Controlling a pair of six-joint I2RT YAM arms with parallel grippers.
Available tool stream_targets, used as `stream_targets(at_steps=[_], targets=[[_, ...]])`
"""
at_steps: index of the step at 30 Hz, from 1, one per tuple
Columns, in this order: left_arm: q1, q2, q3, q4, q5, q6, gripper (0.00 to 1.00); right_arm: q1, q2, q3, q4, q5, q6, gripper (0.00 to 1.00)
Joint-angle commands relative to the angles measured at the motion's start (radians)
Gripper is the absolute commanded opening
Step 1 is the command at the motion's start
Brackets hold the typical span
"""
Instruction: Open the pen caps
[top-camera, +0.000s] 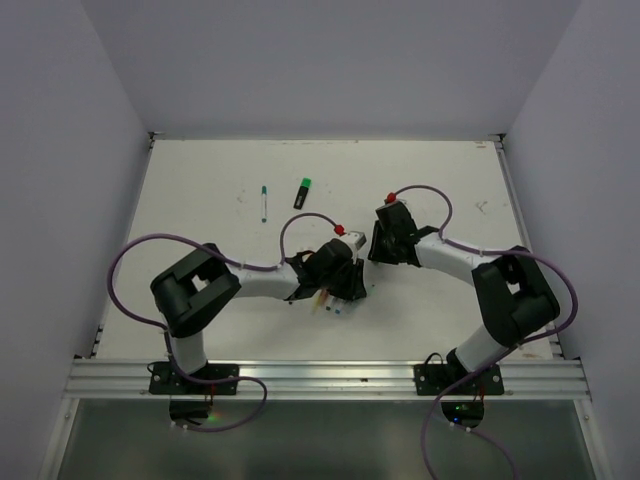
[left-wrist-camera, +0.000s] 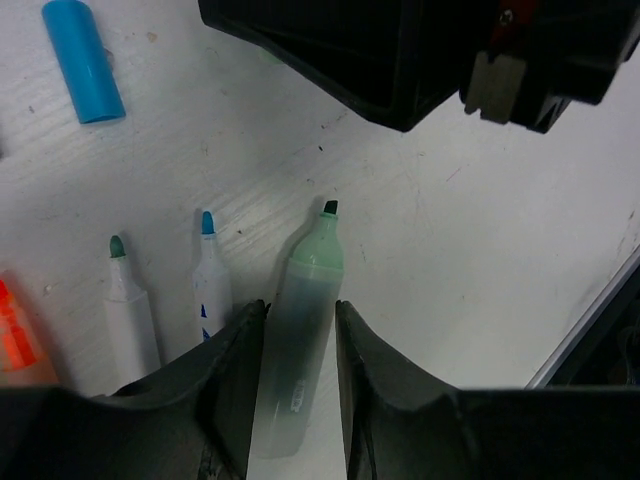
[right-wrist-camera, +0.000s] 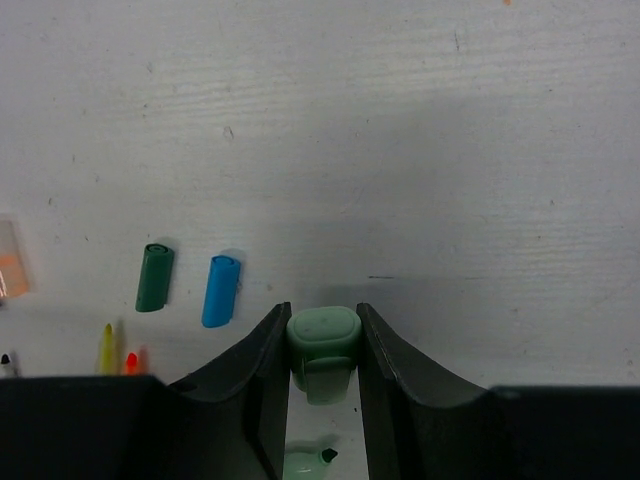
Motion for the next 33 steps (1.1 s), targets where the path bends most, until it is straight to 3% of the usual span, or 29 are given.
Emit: stream_targets(at_steps=[1,8,17,21,27,33], targets=[[-0.004,-0.058,-0.012,-0.036,-0.072,-0.017,0.38,0.001,0.001,-0.016,0.029,-0.002,0.024,0.16],[-0.004,-0.204,-0.043,-0.052,-0.121,-0.040,0.42,0.005,-0.006,-0.047,0.027,0.019,0.036,0.30],[0.034,-0.356,-0.086,-0.121,-0.264,-0.008,0.73,0.010,-0.017,-0.059,0.027,0.018,0.042,0.49],[0.124,-0.405,-0.119,-0.131,-0.265,0.008,0.81,0.012,-0.052,-0.068,0.022,0.019,0.039,0.52],[0.276,-0.428,-0.104,-0.205,-0.304,0.084,0.89,0.013,-0.175,-0.088,0.033,-0.002,0.021,0.68],[0.443,-0.323,-0.003,-0.223,-0.321,0.176,0.89,0.012,-0.310,-0.145,0.096,-0.022,0.018,0.85]])
